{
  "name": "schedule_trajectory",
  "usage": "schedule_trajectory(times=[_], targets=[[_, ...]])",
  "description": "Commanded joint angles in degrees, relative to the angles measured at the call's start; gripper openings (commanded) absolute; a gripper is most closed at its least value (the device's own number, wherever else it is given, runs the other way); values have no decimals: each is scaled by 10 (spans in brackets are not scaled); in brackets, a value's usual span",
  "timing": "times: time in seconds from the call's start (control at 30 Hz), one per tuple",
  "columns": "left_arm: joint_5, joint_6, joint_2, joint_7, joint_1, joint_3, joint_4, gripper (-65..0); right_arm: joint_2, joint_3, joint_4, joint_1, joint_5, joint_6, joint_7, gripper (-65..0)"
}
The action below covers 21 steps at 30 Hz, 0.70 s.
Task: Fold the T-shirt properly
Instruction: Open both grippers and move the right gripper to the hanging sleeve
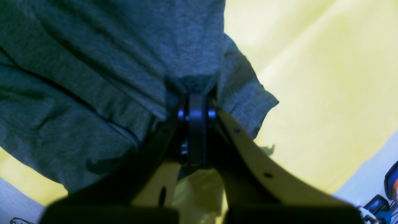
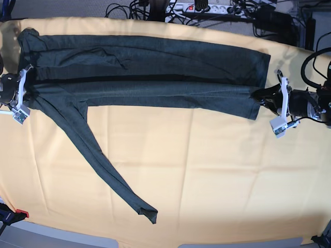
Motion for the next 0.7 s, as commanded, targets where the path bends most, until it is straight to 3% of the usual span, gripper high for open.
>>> schedule_trajectory(times=[0.0,0.03,0.13,0.17,0.33,0.47,0.53,0.67], targets=[[-5,-3,-14,-2,-10,-8,5,-650,18,7,5,8,-3,-1,3,-650],[-5,-3,-14,-5,-10,-8,5,-599,18,7,5,8,-4,-1,7,-577],[-5,-3,-14,-5,-10,-8,5,-334,19,7,5,10,-10,-1,9,-278],[-5,-3,-14,-5,-10,-8,5,-279,22,7,5,14,-12,-1,9,-220],[-5,-3,-14,-11,-11,-8,5,-262,57,8,6,50,20,-1,11,-204],[-5,-3,-14,-18,-11,-8,5,-262,71,8,5,92,123,-32,20,-204],[-5,-3,-14,-31,-11,-8,5,-262,57,8,5,106,151,-43,30,-204],[2,-3,-12,-43,-11,-8,5,-262,-3,8,-5,130,108,-62,40,-204]])
